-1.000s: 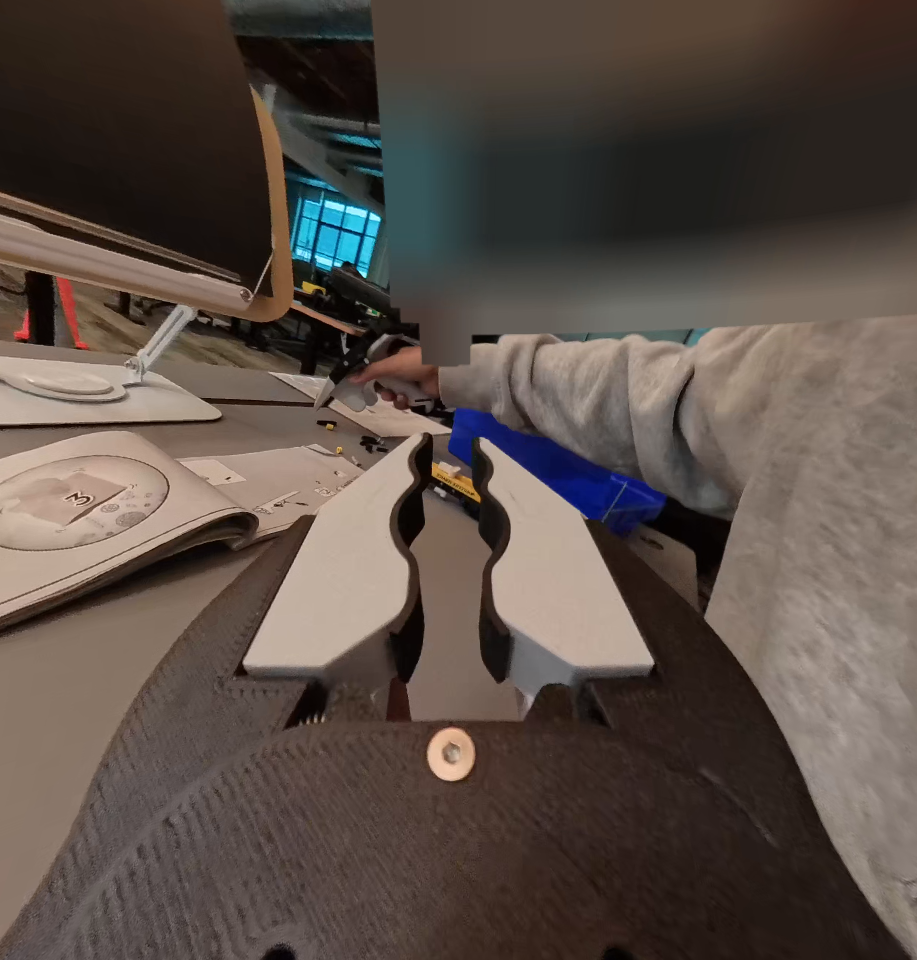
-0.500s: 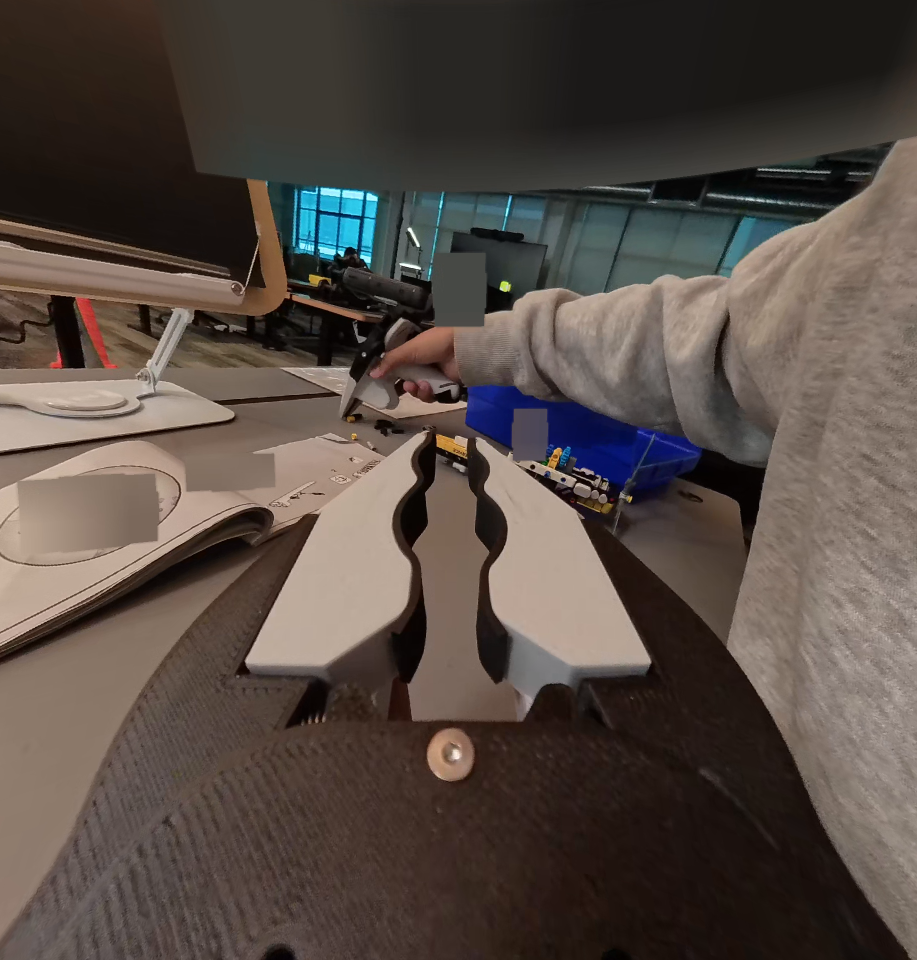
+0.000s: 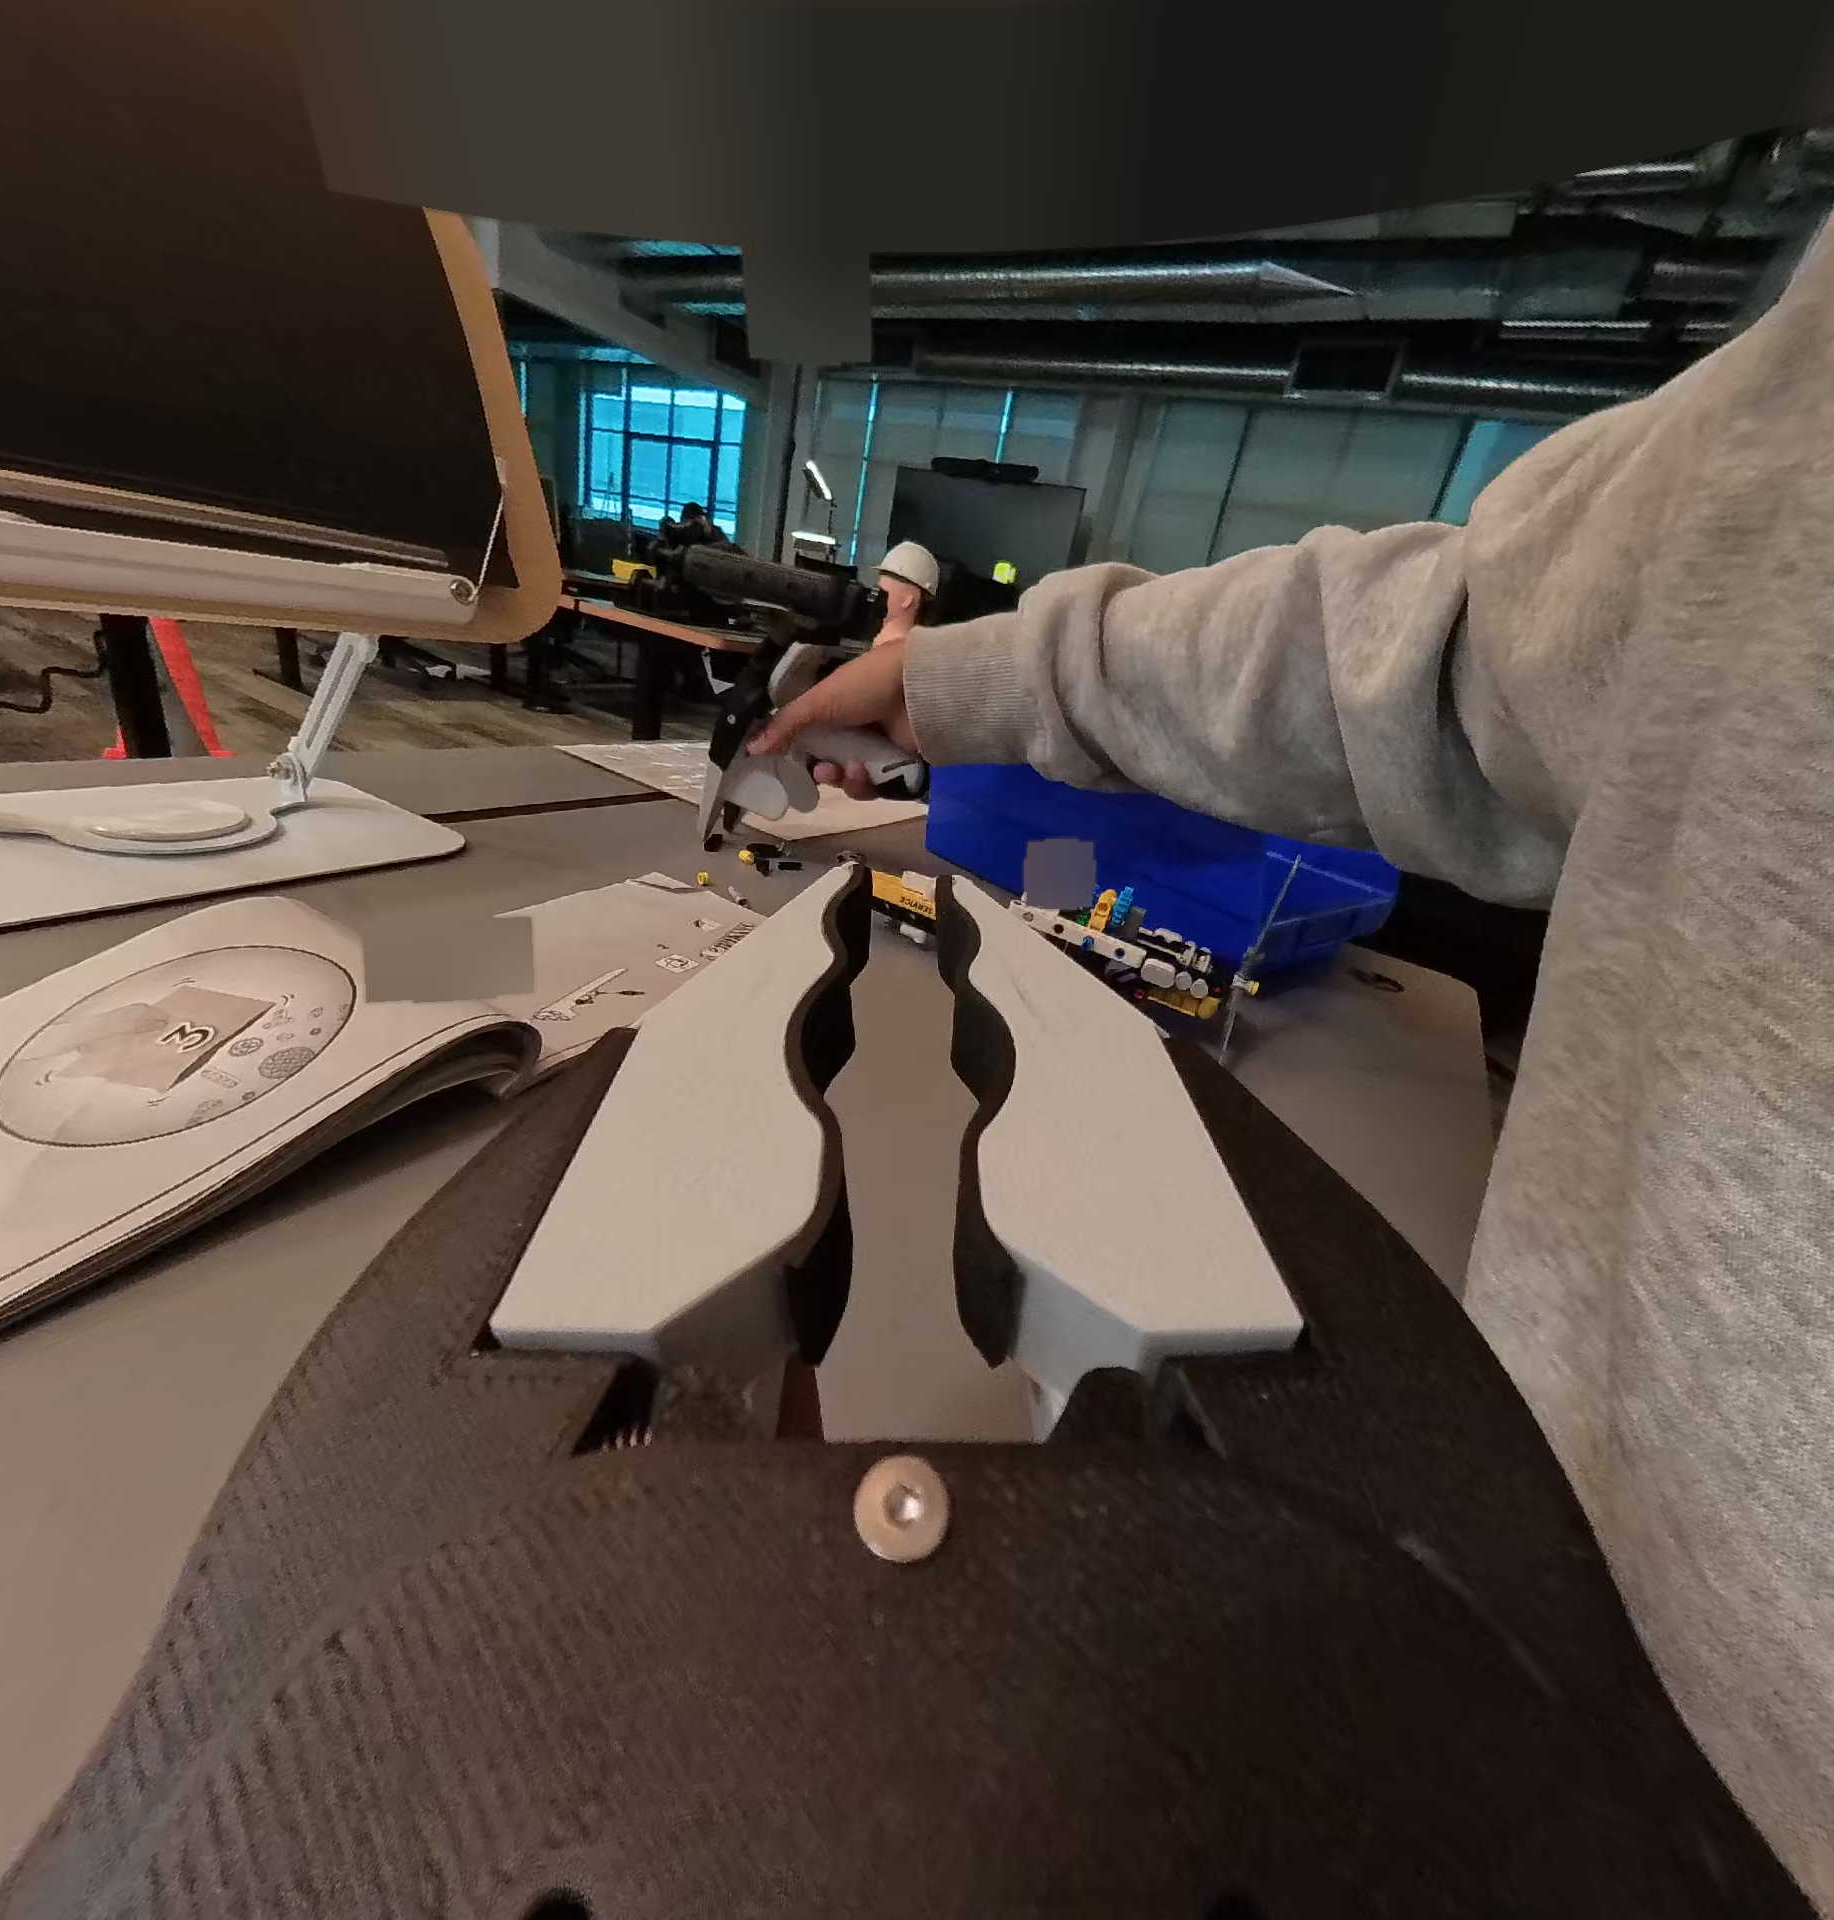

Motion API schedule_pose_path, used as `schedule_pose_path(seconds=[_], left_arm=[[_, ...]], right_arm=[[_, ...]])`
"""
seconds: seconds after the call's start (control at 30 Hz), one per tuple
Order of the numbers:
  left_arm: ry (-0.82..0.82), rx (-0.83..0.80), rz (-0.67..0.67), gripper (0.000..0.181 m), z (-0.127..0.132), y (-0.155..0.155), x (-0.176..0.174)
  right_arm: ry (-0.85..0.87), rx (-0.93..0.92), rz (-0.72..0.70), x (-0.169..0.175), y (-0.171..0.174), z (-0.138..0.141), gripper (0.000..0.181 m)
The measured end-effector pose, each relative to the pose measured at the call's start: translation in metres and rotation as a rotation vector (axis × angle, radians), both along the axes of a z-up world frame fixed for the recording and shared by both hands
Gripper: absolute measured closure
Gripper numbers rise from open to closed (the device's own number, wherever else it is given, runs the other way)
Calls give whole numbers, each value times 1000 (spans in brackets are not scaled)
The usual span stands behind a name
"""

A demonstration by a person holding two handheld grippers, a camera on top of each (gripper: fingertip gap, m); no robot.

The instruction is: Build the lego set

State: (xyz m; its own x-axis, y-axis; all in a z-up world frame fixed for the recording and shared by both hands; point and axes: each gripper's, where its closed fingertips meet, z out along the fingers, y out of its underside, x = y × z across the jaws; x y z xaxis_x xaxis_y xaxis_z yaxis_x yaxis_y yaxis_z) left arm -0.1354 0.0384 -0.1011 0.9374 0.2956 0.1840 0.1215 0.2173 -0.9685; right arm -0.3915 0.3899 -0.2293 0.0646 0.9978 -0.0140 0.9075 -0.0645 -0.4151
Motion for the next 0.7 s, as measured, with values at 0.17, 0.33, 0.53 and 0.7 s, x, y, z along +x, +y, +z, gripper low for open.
schedule_pose_path(seconds=[0.17,0.33,0.53,0.7], left_arm=[[-2,-3,-5,171,-1,1,-1],[10,-11,-11,171,-1,3,0],[19,-13,-11,171,-1,2,0],[7,-4,-12,171,-1,0,-1]], right_arm=[[-25,6,31,13,-11,0,161],[-87,-8,134,39,-42,0,160],[27,87,86,27,-12,25,161],[-35,28,0,39,10,15,147]])
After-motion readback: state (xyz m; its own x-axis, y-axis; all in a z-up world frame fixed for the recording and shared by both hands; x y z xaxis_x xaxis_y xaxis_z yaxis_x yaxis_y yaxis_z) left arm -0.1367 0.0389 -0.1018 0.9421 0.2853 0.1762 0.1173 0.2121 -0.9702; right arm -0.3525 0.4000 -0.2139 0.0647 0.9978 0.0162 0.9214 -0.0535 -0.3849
